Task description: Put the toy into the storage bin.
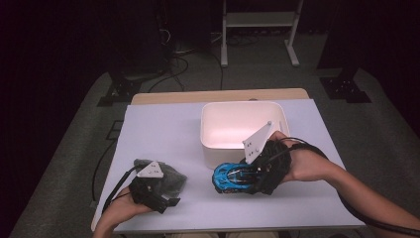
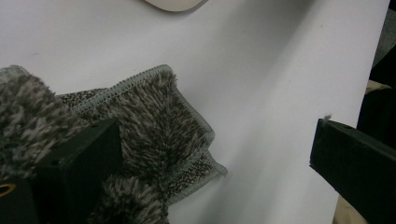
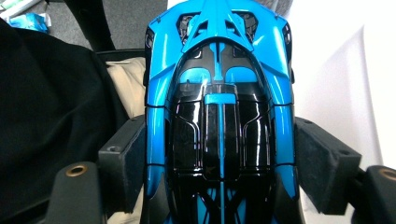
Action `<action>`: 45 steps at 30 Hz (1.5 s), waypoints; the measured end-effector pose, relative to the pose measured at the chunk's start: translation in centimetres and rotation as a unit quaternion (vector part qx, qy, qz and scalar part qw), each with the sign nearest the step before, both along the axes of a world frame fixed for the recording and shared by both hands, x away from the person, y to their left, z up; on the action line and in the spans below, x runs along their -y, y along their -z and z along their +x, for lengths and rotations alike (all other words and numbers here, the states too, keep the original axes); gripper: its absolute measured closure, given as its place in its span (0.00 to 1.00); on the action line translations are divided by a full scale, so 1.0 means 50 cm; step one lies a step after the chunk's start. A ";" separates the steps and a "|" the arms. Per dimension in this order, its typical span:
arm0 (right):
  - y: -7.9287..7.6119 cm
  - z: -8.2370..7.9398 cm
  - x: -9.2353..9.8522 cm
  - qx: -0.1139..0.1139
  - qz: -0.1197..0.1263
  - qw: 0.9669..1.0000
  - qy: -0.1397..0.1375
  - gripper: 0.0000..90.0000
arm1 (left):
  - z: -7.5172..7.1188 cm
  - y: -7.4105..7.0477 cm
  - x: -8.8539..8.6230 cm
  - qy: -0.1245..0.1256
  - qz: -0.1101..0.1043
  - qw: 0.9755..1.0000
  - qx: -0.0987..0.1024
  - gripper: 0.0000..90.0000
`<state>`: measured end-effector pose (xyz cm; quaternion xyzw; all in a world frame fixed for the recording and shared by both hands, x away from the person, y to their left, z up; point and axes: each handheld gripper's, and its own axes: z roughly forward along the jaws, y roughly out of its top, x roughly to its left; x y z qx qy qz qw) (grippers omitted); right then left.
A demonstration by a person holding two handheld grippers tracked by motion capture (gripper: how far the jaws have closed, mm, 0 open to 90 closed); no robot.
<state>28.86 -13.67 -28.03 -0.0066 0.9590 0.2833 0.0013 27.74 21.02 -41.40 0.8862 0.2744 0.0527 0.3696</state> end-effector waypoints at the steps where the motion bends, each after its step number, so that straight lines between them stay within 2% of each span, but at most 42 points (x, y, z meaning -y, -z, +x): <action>1: -0.007 0.002 -0.001 0.000 0.001 1.000 0.001 0.28 | 0.000 0.000 0.000 0.001 0.000 1.000 0.000 0.02; 11: -0.060 0.032 0.000 0.002 0.009 1.000 0.007 0.28 | 0.004 0.001 -0.005 0.000 -0.005 1.000 -0.002 0.02; 15: -0.080 0.047 0.002 0.007 0.004 1.000 0.007 0.28 | 0.006 0.000 -0.003 0.000 -0.004 1.000 0.001 0.02; 22: -0.111 0.082 0.009 0.014 0.002 1.000 0.019 0.28 | 0.016 0.001 0.008 0.004 0.001 1.000 0.009 0.02; 23: -0.118 0.095 0.011 0.013 0.005 1.000 0.023 0.28 | 0.018 0.000 0.009 0.007 0.003 1.000 0.009 0.02; 25: -0.120 0.100 0.011 0.014 0.004 1.000 0.025 0.28 | 0.019 0.001 0.009 0.008 0.003 1.000 0.008 0.02; 32: -0.130 0.152 0.007 0.014 -0.006 0.999 0.037 0.28 | 0.023 0.001 0.003 0.005 0.000 1.000 0.010 0.02; 35: -0.132 0.163 0.006 0.012 -0.007 0.999 0.040 0.28 | 0.023 0.000 0.002 0.006 0.003 1.000 0.012 0.02; 40: -0.130 0.198 -0.001 0.011 -0.012 0.999 0.045 0.28 | 0.023 0.000 -0.003 0.003 0.002 1.000 0.012 0.02; 45: -0.123 0.220 0.001 0.010 -0.015 0.999 0.052 0.28 | 0.020 -0.001 -0.004 0.001 0.001 1.000 0.012 0.02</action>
